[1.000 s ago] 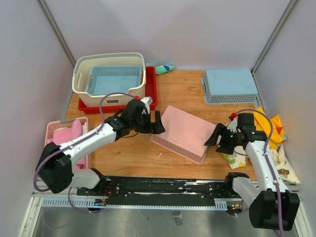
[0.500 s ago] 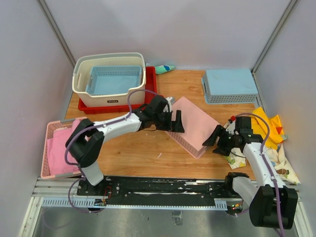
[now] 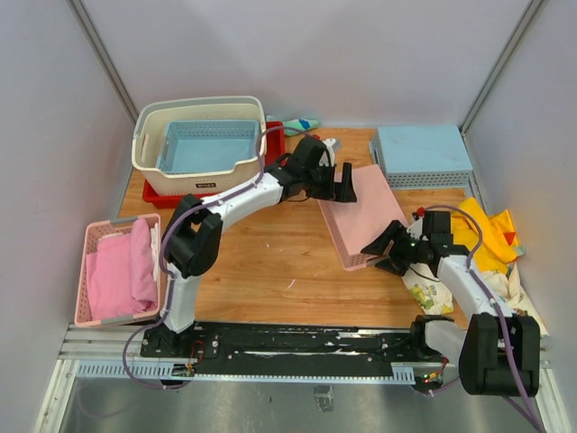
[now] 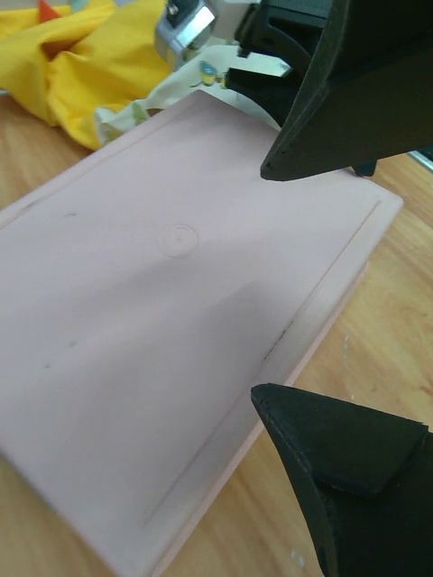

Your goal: Turn the large container upside down

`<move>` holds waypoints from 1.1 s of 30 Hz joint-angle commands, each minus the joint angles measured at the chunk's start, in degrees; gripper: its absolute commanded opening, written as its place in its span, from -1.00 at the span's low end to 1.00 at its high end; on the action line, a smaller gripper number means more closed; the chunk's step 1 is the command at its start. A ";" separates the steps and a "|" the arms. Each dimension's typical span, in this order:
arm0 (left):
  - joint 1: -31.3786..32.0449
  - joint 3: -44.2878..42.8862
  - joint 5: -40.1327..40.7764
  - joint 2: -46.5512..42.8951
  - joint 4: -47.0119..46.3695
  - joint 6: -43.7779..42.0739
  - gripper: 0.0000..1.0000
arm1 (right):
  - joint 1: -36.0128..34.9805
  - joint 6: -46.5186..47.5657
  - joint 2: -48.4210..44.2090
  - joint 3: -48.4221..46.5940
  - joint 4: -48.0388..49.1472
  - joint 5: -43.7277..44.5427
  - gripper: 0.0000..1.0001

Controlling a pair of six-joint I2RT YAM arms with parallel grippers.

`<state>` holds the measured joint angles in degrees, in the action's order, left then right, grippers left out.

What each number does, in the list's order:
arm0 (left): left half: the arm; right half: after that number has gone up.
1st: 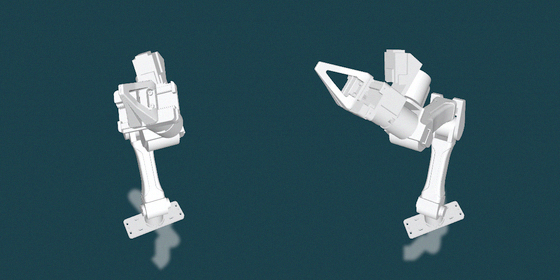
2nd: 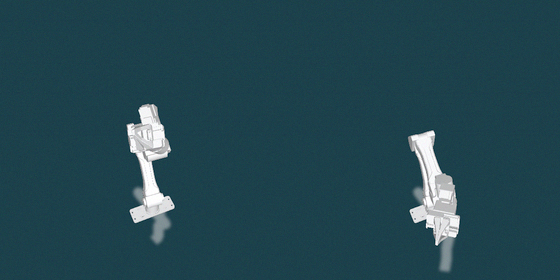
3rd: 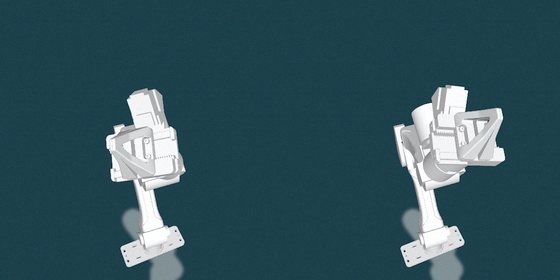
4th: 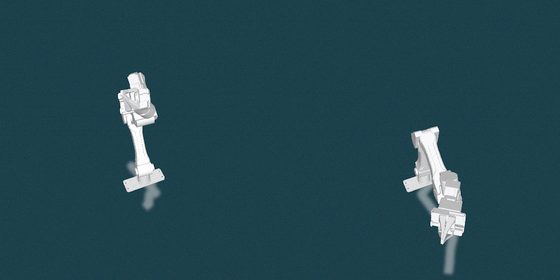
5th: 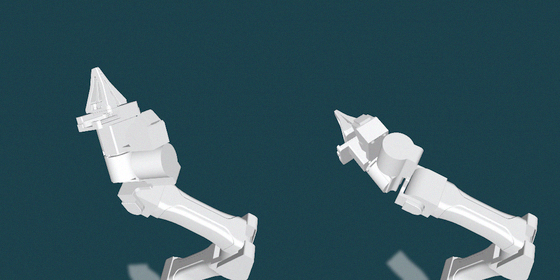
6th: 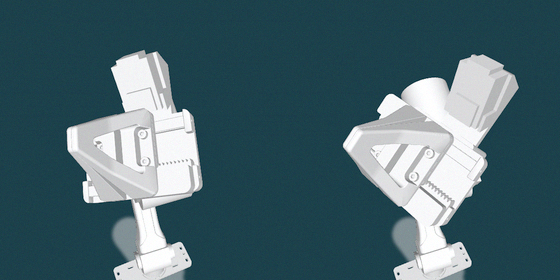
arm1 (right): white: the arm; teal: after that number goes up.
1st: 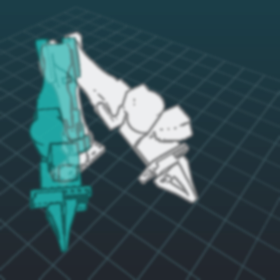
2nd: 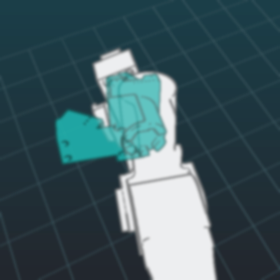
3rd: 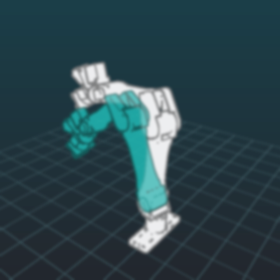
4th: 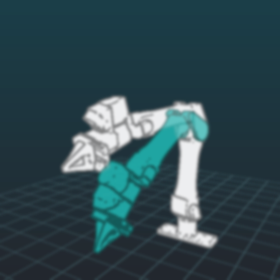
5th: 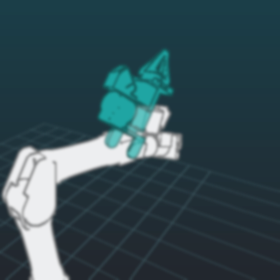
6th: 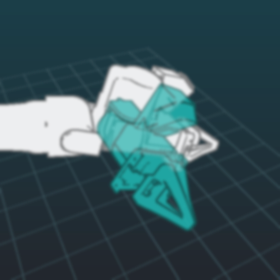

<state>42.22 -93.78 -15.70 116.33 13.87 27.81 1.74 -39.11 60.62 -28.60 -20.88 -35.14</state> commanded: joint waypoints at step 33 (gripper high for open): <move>-4.14 0.03 16.35 -34.38 21.57 -7.44 0.98 | -13.38 -47.41 54.77 -31.43 63.23 12.05 0.29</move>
<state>39.07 -91.92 -4.23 83.05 31.00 22.15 -13.45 -85.78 114.76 -59.35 36.14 -21.37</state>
